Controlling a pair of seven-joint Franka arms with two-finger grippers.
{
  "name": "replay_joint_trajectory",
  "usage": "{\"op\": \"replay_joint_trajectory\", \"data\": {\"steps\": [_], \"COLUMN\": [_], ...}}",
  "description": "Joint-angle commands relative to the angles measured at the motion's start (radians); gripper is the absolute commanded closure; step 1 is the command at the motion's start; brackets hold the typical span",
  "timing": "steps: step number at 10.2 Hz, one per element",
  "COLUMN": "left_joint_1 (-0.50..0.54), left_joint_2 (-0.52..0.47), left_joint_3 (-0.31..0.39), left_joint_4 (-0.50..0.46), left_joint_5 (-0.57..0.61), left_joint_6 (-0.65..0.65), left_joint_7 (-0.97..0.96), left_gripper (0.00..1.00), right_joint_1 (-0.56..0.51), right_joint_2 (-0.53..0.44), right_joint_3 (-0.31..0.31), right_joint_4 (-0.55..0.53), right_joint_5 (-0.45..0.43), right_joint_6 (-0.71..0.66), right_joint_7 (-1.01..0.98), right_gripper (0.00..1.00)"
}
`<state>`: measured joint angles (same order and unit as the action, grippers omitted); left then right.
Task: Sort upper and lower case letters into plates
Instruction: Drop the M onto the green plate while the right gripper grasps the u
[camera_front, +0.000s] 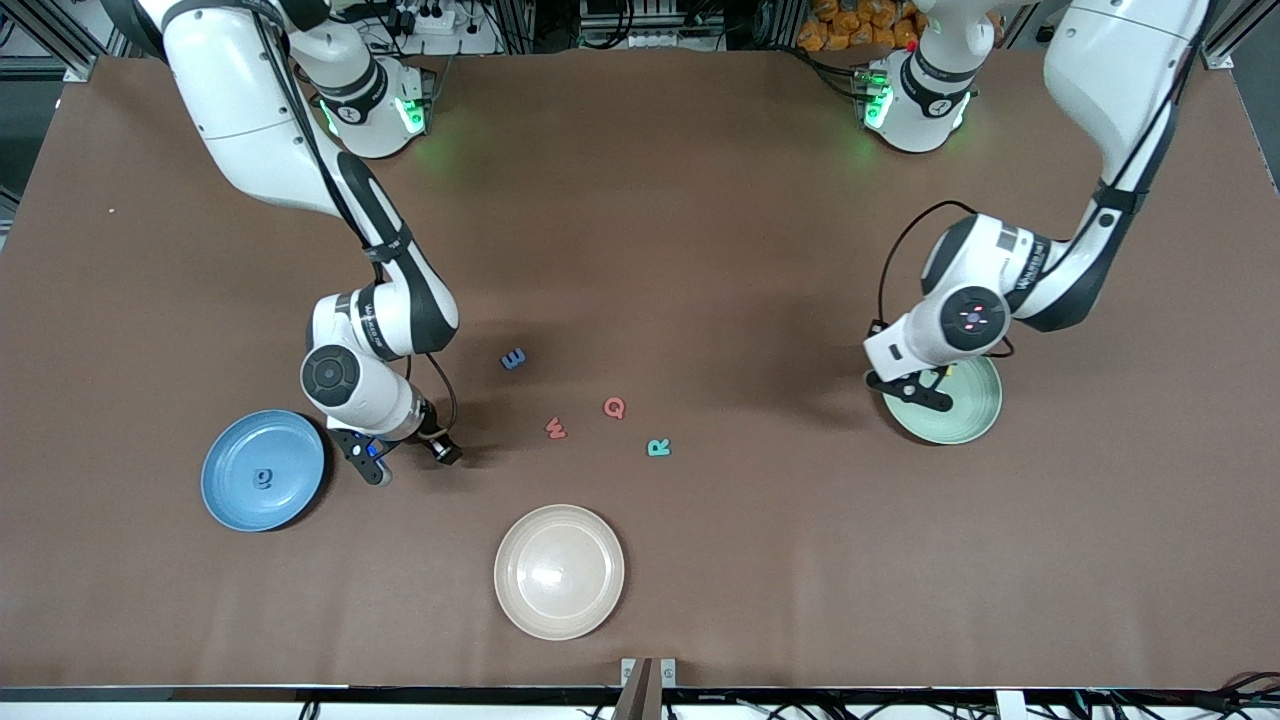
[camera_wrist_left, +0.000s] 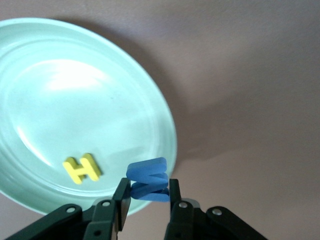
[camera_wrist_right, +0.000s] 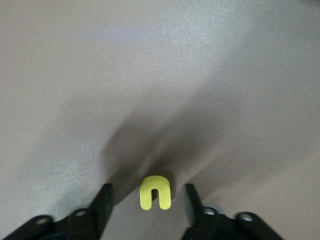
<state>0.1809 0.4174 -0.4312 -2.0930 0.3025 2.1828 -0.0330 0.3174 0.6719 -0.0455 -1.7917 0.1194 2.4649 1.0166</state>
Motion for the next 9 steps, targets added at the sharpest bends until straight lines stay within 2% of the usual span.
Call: {"op": "replay_joint_trajectory", "data": {"steps": [1,3,6,7,9], "left_joint_1": [0.012,0.011,0.003,0.002,-0.006], "left_joint_2": [-0.045,-0.043,-0.043,-0.04,-0.002], "left_joint_3": [-0.017,-0.018,-0.04,-0.078,-0.167], "left_joint_4": [-0.039,-0.038,-0.036,-0.03,0.003], "left_joint_5": [0.024,0.023,0.009,0.007,0.006], "left_joint_6": [0.026,0.025,0.025,0.023,0.022], "left_joint_7": [0.041,0.029,-0.002,-0.104,-0.38], "left_gripper": [0.38,0.0,0.0,0.0,0.0], "right_joint_1": [0.002,0.002,-0.032,-0.047,-0.067], "right_joint_2": [-0.023,-0.026,-0.081,-0.101,-0.112], "right_joint_3": [0.001,0.001,-0.019,-0.037,-0.124], "right_joint_4": [-0.032,-0.031,-0.014,-0.008,0.044], "right_joint_5": [0.02,0.02,0.006,0.003,-0.003], "right_joint_6": [0.009,0.008,-0.053,-0.079,-0.151], "right_joint_7": [0.004,-0.003,-0.032,-0.086,-0.238], "right_gripper": [1.0,1.0,1.0,1.0,1.0]}}
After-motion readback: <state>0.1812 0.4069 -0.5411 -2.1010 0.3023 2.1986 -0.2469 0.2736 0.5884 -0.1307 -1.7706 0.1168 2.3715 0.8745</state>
